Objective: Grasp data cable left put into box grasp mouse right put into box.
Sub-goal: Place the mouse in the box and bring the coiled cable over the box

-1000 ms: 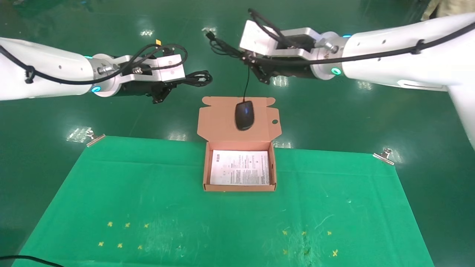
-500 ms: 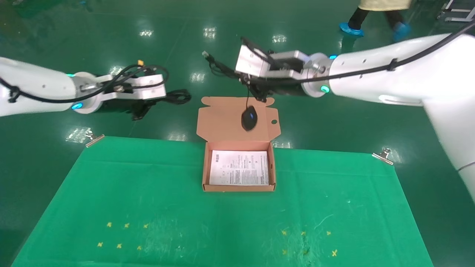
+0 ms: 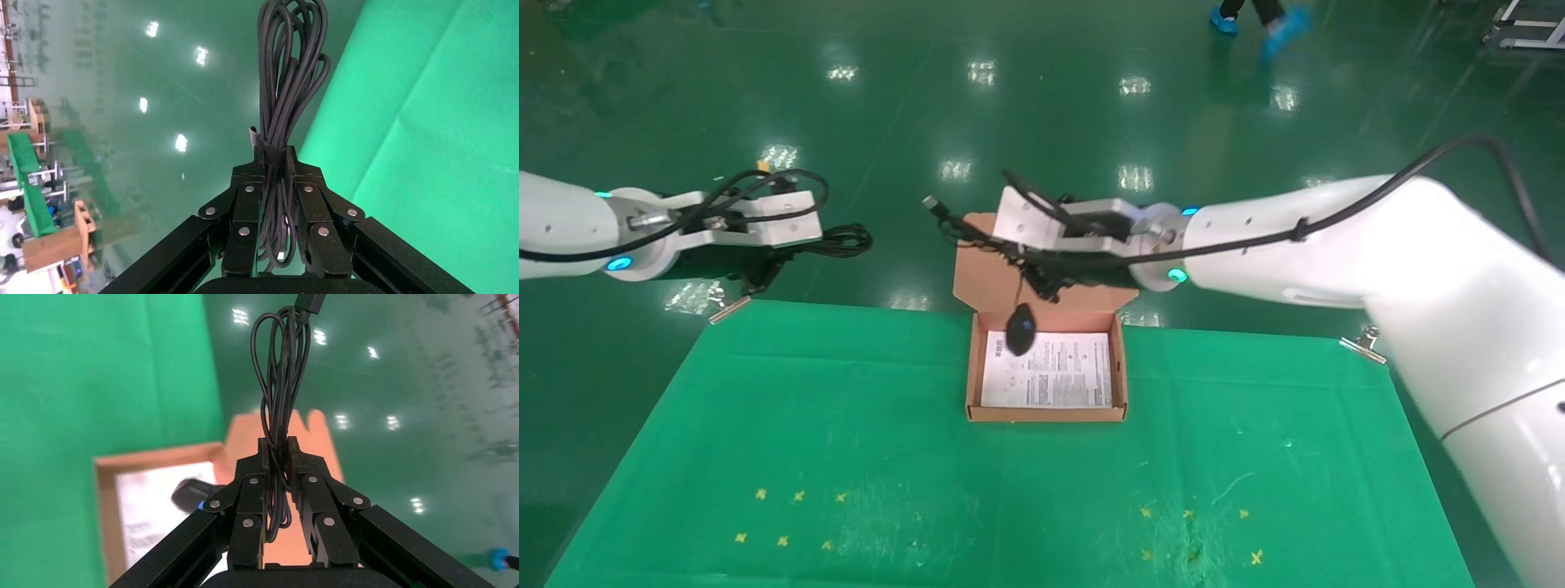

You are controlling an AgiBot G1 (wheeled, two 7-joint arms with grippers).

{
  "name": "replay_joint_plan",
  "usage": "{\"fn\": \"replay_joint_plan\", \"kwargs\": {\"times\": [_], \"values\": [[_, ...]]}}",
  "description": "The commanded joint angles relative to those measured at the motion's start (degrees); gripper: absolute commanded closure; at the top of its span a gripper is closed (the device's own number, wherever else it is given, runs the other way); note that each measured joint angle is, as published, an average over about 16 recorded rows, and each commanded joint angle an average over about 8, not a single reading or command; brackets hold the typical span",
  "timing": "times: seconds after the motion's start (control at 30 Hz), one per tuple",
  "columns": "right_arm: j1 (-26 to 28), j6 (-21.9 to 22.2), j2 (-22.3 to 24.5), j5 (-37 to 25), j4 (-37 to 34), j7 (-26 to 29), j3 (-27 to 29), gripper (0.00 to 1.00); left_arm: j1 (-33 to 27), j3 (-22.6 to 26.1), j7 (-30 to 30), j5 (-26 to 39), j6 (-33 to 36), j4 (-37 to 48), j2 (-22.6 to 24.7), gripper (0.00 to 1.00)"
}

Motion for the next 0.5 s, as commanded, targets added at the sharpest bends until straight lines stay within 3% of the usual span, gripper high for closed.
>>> {"fn": "replay_joint_plan", "kwargs": {"times": [0.03, 0.5], "values": [[-0.86, 0.10, -0.29, 0.70, 0.46, 0.68, -0.28, 1.00, 0.12, 0.12, -1.64, 1.23, 0.72, -1.05, -0.54, 1.00], [-3.55, 2.20, -0.90, 1.04, -7.49, 5.63, -5.02, 1.00, 0.72, 0.21, -4.25, 2.89, 1.51, -3.69, -1.09, 1.00]]}}
